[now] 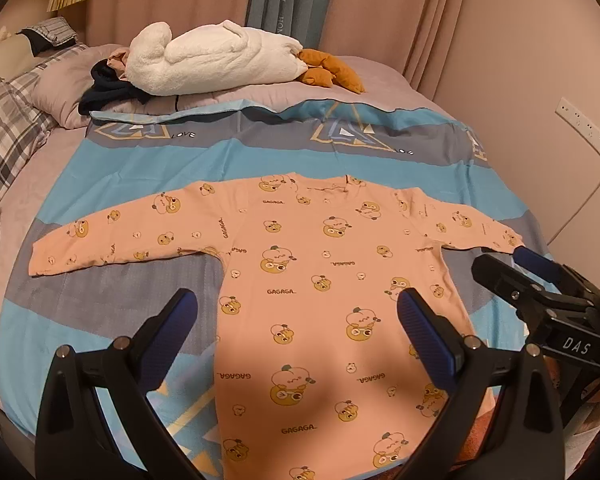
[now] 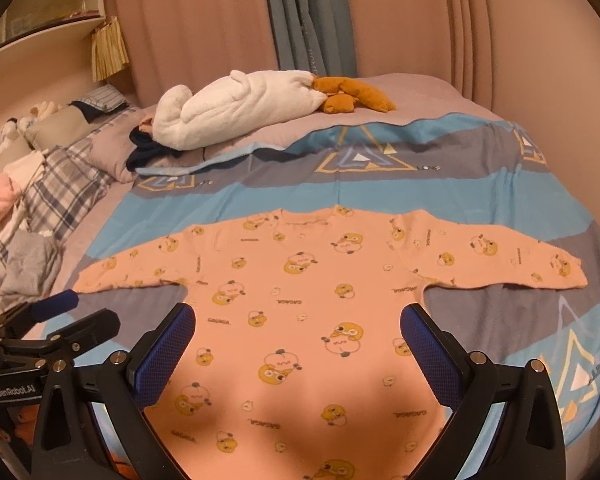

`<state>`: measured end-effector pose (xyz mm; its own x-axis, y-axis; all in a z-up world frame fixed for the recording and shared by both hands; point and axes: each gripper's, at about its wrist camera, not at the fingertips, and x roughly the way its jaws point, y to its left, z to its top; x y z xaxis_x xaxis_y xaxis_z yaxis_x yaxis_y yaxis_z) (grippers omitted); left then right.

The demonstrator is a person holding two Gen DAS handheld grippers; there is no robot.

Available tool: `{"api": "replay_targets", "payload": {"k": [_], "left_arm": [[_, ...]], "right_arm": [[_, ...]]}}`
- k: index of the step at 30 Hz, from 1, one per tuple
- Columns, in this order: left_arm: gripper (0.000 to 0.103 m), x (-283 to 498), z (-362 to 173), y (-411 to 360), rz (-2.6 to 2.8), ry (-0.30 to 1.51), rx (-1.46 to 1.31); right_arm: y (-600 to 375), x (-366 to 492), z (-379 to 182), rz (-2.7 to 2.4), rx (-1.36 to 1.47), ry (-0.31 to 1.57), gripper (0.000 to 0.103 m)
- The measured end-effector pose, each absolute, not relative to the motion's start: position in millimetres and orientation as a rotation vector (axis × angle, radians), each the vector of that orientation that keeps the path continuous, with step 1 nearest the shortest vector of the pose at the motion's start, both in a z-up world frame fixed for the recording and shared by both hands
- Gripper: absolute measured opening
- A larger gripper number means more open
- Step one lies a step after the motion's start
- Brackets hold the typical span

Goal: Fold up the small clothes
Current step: 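Hold both grippers open above the peach onesie and approach its sleeve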

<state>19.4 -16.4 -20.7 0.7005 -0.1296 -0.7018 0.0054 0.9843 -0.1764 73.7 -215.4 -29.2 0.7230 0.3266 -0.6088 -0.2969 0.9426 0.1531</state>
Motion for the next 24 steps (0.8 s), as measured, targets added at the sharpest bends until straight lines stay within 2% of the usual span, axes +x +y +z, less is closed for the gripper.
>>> {"api": "replay_targets", "payload": {"k": [24], "left_arm": [[0.1,20.3,-29.5,-13.0,-0.117,0.822,-0.201]], "right_arm": [[-214.0,74.0,-28.3,0.31,0.058,0.681,0.102]]}}
